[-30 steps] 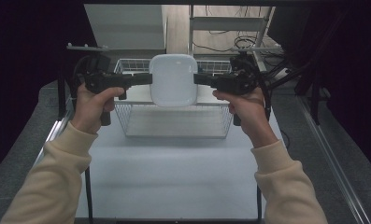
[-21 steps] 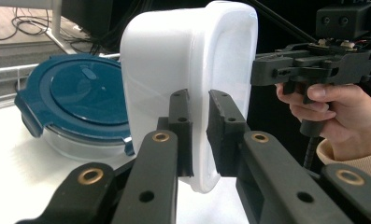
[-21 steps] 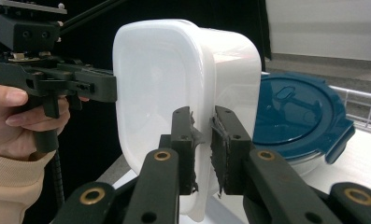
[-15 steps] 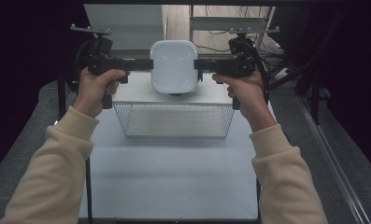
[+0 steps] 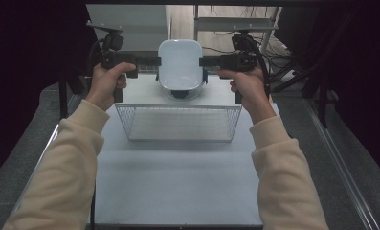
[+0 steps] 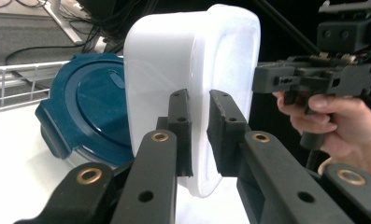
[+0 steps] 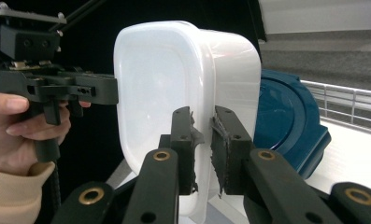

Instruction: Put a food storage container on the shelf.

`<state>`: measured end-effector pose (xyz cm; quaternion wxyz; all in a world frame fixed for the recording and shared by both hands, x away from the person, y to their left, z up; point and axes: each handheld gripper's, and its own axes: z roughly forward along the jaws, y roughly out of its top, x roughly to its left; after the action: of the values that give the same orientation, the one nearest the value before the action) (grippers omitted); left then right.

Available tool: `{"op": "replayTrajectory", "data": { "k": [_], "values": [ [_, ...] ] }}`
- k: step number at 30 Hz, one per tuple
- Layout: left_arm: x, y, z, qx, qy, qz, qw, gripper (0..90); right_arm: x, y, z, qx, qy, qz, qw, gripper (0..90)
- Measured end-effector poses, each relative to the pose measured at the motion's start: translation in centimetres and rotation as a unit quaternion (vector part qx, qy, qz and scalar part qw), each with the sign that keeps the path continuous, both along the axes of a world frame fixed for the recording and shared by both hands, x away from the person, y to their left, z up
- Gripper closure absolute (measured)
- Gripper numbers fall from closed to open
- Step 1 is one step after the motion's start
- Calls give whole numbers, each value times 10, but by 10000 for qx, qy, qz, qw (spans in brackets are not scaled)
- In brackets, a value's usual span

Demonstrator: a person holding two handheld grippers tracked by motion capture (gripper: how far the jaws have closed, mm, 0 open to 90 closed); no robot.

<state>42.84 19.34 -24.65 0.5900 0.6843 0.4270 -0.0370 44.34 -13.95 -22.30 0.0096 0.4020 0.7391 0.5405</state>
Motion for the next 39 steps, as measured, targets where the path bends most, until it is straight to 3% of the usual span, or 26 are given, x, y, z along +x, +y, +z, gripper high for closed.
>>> {"op": "replayTrajectory", "data": {
  "k": [9,14,18,20,22,24,28,32,35,39],
  "values": [
    [22,3,-6,-370,386,128,9985,785,22,-1,-4,326,412,-123,9985,751],
    [31,2,-11,-546,609,201,9965,764,34,0,-8,396,599,-250,9971,719],
    [37,1,-15,-669,707,311,9948,749,42,0,-14,585,726,-367,9950,708],
    [40,1,-17,-712,782,352,9938,738,47,-1,-17,676,789,-419,9937,706],
    [44,-1,-20,-582,828,467,9938,726,51,0,-21,699,890,-473,9924,701],
    [47,-1,-24,-641,852,534,9929,720,55,1,-25,740,953,-523,9913,696],
    [49,-1,-26,-704,821,558,9926,710,59,-1,-30,890,994,-515,9897,686],
    [50,-3,-28,-701,788,524,9930,689,58,1,-31,888,1007,-529,9895,636],
    [45,-6,-25,-459,582,551,9957,634,56,4,-30,778,955,-592,9906,430],
    [30,-7,-16,57,89,857,9963,399,45,2,-25,885,443,-638,9930,331]
  ]
}}
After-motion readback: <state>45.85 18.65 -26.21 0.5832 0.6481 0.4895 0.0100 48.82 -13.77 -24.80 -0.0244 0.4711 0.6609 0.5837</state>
